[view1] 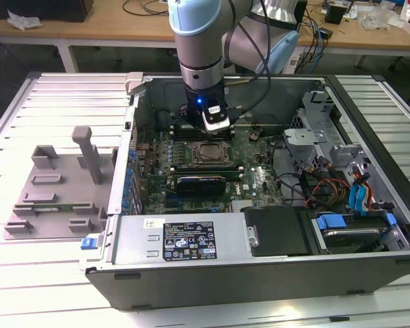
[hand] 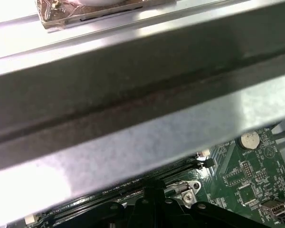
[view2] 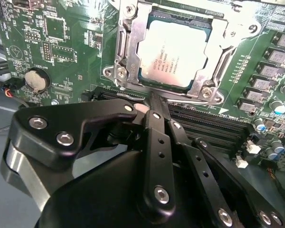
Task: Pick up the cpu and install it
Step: 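Install the first cpu locking lever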
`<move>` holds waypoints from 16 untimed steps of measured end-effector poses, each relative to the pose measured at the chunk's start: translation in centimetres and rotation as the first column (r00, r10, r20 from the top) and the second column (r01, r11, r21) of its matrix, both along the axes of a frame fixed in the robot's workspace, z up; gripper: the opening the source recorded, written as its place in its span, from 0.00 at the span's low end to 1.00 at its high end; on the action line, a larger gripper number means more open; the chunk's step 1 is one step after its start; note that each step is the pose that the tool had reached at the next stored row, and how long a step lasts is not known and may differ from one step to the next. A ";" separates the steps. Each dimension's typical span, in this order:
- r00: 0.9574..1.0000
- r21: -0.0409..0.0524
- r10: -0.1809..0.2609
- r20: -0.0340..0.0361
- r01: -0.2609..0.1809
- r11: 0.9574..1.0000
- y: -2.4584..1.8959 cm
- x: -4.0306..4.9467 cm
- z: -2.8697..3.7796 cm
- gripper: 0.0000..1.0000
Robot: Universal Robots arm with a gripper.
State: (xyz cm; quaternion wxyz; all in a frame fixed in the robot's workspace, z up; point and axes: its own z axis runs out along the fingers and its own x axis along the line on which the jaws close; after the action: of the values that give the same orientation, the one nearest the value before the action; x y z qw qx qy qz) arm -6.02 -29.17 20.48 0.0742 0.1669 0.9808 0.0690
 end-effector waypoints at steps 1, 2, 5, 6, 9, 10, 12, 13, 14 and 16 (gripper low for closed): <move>1.000 0.000 0.000 0.005 0.000 1.000 0.00 -0.05 0.00 0.11; 1.000 0.000 0.000 0.007 0.000 1.000 0.01 -0.09 -0.01 0.11; 1.000 0.000 0.000 0.028 0.000 1.000 0.00 -0.21 -0.01 0.11; 0.999 0.001 0.000 0.034 0.000 1.000 0.00 -0.24 -0.01 0.11; 0.999 0.002 0.000 0.044 0.000 1.000 0.03 -0.54 -0.01 0.11; 0.999 0.002 0.000 0.045 0.000 1.000 0.05 -0.60 -0.01 0.11; 0.999 0.002 0.000 0.045 0.000 1.000 0.17 -0.69 0.00 0.11; 0.999 0.002 0.000 0.045 0.000 1.000 0.28 -0.72 -0.01 0.11; 0.999 0.002 0.000 0.046 0.000 1.000 0.42 -0.72 -0.01 0.11; 0.999 0.002 0.001 0.045 -0.001 1.000 0.53 -0.72 -0.01 0.11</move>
State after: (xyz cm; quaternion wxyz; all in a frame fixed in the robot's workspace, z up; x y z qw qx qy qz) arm -6.74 -28.63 20.46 0.0963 0.1650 0.9788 0.0736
